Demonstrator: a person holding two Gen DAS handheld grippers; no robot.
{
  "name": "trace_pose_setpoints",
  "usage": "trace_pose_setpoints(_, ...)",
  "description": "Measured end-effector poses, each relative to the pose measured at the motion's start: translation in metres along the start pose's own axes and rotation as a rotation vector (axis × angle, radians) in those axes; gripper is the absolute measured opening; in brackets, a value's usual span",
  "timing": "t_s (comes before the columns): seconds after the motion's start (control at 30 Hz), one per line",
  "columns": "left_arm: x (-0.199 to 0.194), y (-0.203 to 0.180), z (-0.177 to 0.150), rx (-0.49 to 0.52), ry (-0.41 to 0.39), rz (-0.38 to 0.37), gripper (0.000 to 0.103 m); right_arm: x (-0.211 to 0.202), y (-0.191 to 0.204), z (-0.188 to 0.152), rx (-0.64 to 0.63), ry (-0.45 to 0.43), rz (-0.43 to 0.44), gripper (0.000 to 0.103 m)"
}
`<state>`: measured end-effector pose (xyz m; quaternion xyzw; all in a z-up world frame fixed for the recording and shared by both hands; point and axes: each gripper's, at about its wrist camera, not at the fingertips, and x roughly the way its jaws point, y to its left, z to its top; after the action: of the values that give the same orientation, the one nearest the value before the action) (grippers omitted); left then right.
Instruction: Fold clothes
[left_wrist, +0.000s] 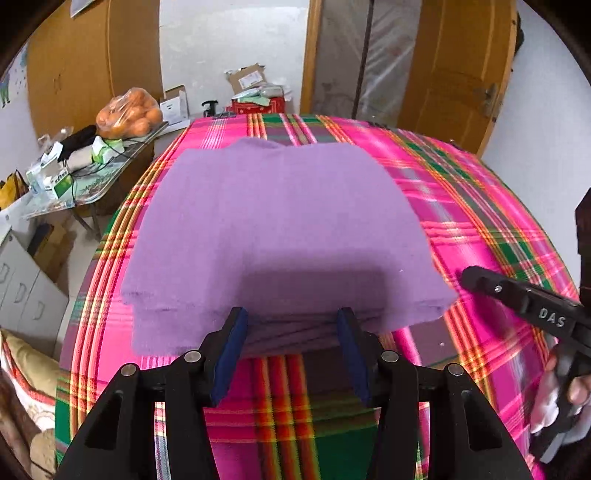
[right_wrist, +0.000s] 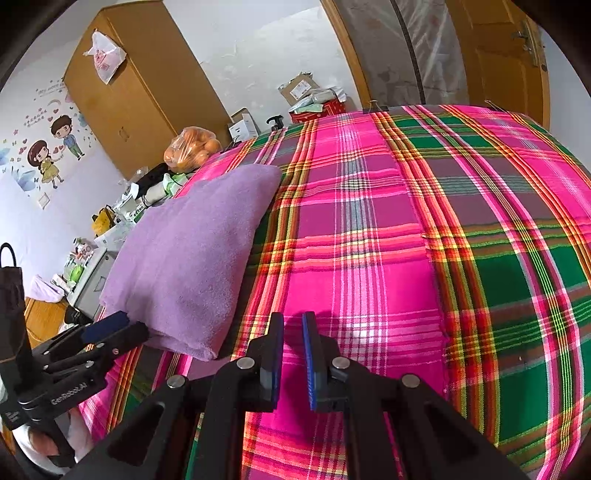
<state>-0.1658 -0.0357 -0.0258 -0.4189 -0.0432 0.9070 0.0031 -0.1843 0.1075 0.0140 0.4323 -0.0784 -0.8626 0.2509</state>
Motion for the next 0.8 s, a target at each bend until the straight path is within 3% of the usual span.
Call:
trace_pose_setpoints(0.3,-0.018,0.005,-0.011,-0.039,-0.023,-0.003,0.053,-0.003,0.024,-0.004,-0.122,-0.005,0.015,0.011)
trace_pose_setpoints(0.53,-0.026,0.011,-0.04,-0.065,0.038,0.081,0.052,-0.005,0.05,-0.015,-0.233,0.009,0.001,0.011)
trace_pose_setpoints(0.8,-0.033,0.021,-0.057,-0.065,0.017,0.151,0.053,-0.004,0.064,-0.025,-0.275,0.051,-0.064,0.011)
